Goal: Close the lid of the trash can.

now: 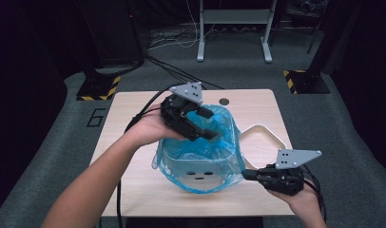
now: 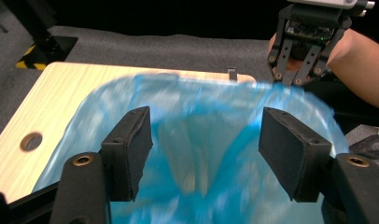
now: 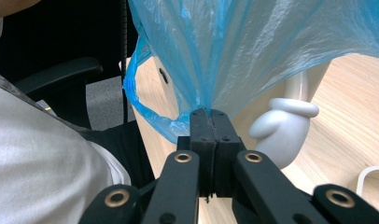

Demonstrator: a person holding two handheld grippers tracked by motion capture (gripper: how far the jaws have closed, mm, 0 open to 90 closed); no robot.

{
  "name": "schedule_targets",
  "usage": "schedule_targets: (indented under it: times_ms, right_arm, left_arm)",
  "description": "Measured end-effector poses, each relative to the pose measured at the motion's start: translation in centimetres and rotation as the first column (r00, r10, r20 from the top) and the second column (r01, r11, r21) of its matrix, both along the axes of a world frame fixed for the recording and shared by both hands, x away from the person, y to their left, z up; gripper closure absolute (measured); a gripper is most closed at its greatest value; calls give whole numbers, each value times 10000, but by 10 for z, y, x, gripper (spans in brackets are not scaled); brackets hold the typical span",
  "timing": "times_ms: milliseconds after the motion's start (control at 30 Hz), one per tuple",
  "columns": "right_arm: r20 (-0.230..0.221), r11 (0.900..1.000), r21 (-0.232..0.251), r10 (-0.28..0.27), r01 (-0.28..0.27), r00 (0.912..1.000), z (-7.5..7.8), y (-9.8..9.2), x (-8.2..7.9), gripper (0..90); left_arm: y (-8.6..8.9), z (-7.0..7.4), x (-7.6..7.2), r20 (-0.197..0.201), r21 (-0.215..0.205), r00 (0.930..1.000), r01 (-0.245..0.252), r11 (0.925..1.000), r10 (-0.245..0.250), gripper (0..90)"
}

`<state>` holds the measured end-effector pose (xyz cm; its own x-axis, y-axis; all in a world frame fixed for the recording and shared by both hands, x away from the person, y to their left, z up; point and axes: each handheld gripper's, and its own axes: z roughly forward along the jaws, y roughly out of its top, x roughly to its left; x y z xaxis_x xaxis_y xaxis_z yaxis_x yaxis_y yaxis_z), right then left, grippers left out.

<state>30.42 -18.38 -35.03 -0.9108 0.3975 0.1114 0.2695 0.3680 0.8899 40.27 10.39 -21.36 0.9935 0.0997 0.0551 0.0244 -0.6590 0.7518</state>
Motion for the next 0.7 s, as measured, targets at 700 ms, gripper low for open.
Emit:
schedule_targets:
  times_ms: [700]
  right_arm:
    - [-99, 9999, 156, -38, 39, 9999, -1, -4, 2, 899]
  left_arm:
    - [-44, -42, 21, -822, 1932, 9959, 533, 9797, -380, 338]
